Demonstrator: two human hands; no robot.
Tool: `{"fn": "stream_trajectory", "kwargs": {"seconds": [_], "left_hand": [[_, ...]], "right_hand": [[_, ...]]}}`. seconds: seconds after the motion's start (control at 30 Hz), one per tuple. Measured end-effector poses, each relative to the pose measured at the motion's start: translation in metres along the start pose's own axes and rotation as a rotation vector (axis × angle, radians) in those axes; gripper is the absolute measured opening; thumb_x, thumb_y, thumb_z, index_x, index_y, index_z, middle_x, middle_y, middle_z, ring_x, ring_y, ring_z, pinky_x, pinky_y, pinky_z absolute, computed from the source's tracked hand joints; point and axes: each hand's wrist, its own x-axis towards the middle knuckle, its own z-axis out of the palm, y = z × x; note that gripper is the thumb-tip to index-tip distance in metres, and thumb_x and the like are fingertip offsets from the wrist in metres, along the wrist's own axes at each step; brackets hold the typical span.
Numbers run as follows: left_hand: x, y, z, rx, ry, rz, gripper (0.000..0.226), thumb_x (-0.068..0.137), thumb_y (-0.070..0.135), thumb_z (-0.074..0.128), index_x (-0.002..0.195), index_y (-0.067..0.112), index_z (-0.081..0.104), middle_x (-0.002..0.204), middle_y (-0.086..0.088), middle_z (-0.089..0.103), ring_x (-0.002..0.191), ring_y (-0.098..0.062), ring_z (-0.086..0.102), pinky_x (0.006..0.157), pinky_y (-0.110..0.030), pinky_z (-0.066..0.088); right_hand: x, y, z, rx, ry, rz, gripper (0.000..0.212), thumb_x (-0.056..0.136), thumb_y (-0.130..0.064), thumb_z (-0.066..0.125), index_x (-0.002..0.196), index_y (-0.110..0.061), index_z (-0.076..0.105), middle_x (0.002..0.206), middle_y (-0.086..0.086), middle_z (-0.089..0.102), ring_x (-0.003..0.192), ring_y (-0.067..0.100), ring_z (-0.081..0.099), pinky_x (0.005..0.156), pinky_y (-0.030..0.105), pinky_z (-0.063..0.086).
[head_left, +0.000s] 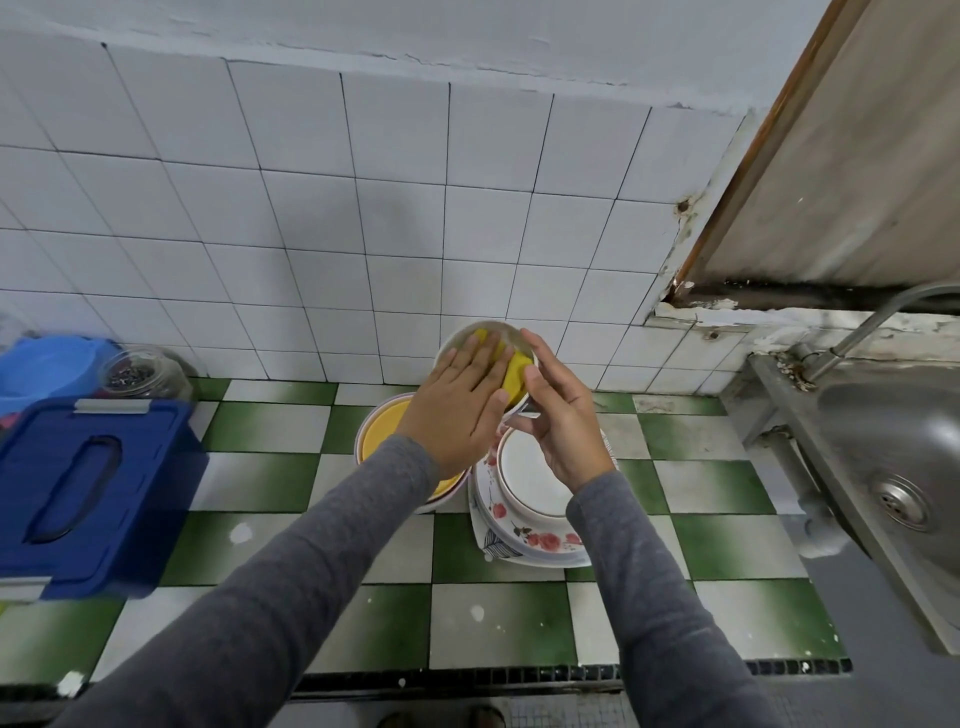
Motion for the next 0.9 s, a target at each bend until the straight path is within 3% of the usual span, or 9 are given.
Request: {"fn": "stream_trajectory", "kwargs": {"seconds": [0.1,0.17,0.27,0.37,0.5,0.63,0.8,0.9], "left_hand": [[-0.001,0.0,0.0,-0.106,-0.064,0.022,0.067,0.097,0.052,0.004,0.158,0.023,0.012,0.166,0.002,0.007,0.153,-0.014,-0.002,0.118,-0.024,-0.009],[-0.004,-0.001,0.001,-0.148,-0.067,0.041,0.068,0.099,0.056,0.015,0.156,0.022,0.027,0.164,0.001,0.023,0.151,-0.018,0.016,0.119,-0.028,0.007],[-0.008,0.0,-0.002,-0.16,-0.012,0.082,0.067,0.097,0.061,0.034,0.146,0.017,0.047,0.148,-0.001,0.049,0.132,-0.023,0.046,0.105,-0.027,0.029],[-0.008,-0.001,-0.005,-0.221,0.01,0.099,0.058,0.095,0.054,0.054,0.136,0.013,0.058,0.132,-0.004,0.064,0.114,-0.025,0.059,0.096,-0.027,0.037],[-0.009,-0.004,-0.003,-0.357,0.026,0.099,0.06,0.093,0.056,0.053,0.144,0.023,0.05,0.117,-0.002,0.07,0.099,-0.021,0.064,0.087,-0.026,0.047],[-0.008,-0.002,-0.001,-0.307,0.079,0.13,0.064,0.094,0.065,0.035,0.151,0.045,0.015,0.088,0.005,0.057,0.072,-0.014,0.058,0.072,-0.027,0.054],[-0.007,-0.003,-0.003,-0.312,0.068,0.17,0.061,0.088,0.067,0.041,0.144,0.053,0.02,0.124,0.003,0.064,0.098,-0.017,0.062,0.084,-0.029,0.055],[-0.003,-0.001,-0.007,-0.471,0.064,0.101,0.054,0.089,0.061,0.05,0.139,0.056,0.032,0.117,0.017,0.059,0.094,-0.004,0.061,0.082,-0.017,0.052]], "right_hand": [[0.001,0.002,-0.005,-0.036,0.013,0.016,0.035,0.103,-0.016,0.053,0.13,-0.035,0.064,0.124,0.002,0.068,0.105,0.016,0.066,0.08,0.039,0.06],[0.0,0.004,-0.008,-0.024,0.022,0.026,0.035,0.103,-0.015,0.053,0.133,-0.03,0.062,0.112,0.004,0.068,0.098,0.015,0.067,0.077,0.038,0.06],[-0.002,0.005,-0.011,0.056,0.031,0.051,0.037,0.102,-0.013,0.054,0.135,-0.025,0.061,0.104,0.006,0.066,0.092,0.018,0.068,0.067,0.033,0.061],[-0.002,0.004,-0.016,0.112,0.029,0.08,0.039,0.096,-0.017,0.058,0.135,-0.026,0.062,0.104,0.009,0.065,0.096,0.023,0.067,0.072,0.04,0.063],[0.001,0.0,-0.022,0.166,0.001,0.142,0.038,0.097,-0.017,0.058,0.133,-0.028,0.063,0.104,0.004,0.07,0.096,0.024,0.067,0.078,0.047,0.062],[0.003,-0.006,-0.025,0.149,-0.015,0.208,0.036,0.102,-0.018,0.052,0.136,-0.028,0.061,0.105,0.002,0.07,0.086,0.022,0.069,0.072,0.044,0.063],[0.009,-0.018,-0.024,0.111,-0.012,0.335,0.034,0.1,-0.029,0.056,0.134,-0.03,0.063,0.101,0.007,0.07,0.085,0.03,0.072,0.067,0.042,0.063],[0.011,-0.025,-0.023,0.032,-0.034,0.368,0.031,0.1,-0.039,0.055,0.129,-0.036,0.066,0.11,0.009,0.065,0.087,0.029,0.072,0.072,0.04,0.063]]}}
